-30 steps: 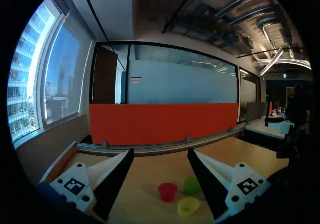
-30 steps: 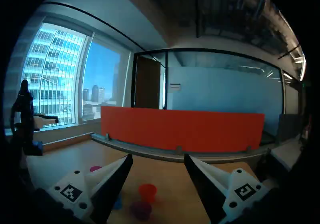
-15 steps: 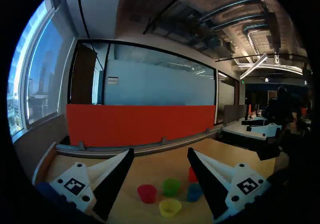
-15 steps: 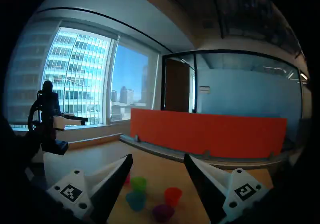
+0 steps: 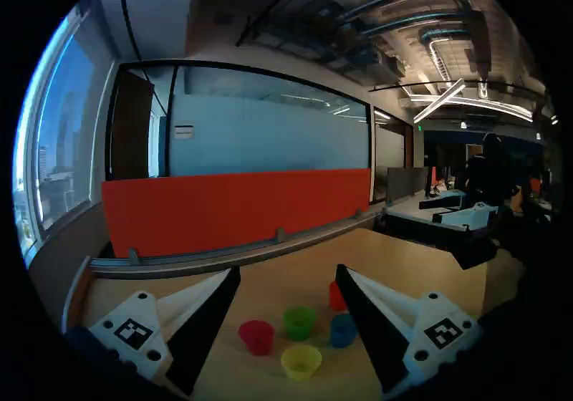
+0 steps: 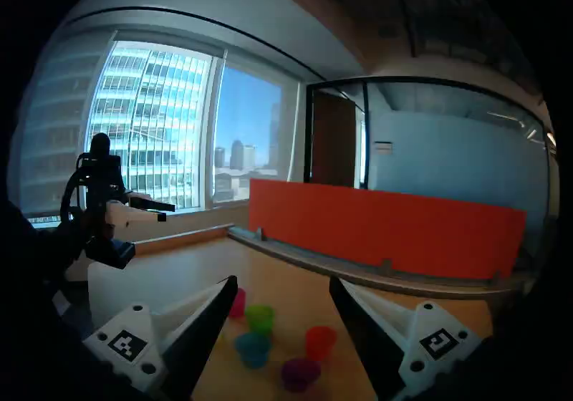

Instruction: Pour water

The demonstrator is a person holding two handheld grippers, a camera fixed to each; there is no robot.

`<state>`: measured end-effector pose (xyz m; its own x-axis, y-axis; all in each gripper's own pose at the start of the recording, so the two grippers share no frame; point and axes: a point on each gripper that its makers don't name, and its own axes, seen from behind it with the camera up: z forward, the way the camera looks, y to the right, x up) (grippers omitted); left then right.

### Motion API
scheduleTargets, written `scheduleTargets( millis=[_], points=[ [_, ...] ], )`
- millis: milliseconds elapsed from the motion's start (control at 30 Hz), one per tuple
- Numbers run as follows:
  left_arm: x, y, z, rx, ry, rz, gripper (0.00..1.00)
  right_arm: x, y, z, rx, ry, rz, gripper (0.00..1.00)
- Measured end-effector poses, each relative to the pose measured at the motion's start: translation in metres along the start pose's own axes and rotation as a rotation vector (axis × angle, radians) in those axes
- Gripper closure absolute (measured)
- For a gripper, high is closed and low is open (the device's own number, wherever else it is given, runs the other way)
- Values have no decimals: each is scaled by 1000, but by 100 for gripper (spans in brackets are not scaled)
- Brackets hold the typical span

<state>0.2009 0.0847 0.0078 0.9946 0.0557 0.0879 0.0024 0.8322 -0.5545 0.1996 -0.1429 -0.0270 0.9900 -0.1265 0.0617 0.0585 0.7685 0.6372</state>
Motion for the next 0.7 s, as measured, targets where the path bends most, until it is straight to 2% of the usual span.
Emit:
scheduleTargets(
  millis=[100, 200, 467, 700],
  points=[
    [-6, 5, 3, -28, -30, 21, 1, -6, -3, 1, 21, -30, -16, 1],
    [-12, 5, 7, -41, -59, 35, 1, -9, -8, 1, 45, -56, -30, 1],
    [-25, 3, 15, -75, -121, 39, 1, -15, -18, 4, 94, -102, -52, 1],
    [-37, 6, 23, -98, -169, 85, 1, -28, -22, 10, 119, -137, -56, 1]
  ],
)
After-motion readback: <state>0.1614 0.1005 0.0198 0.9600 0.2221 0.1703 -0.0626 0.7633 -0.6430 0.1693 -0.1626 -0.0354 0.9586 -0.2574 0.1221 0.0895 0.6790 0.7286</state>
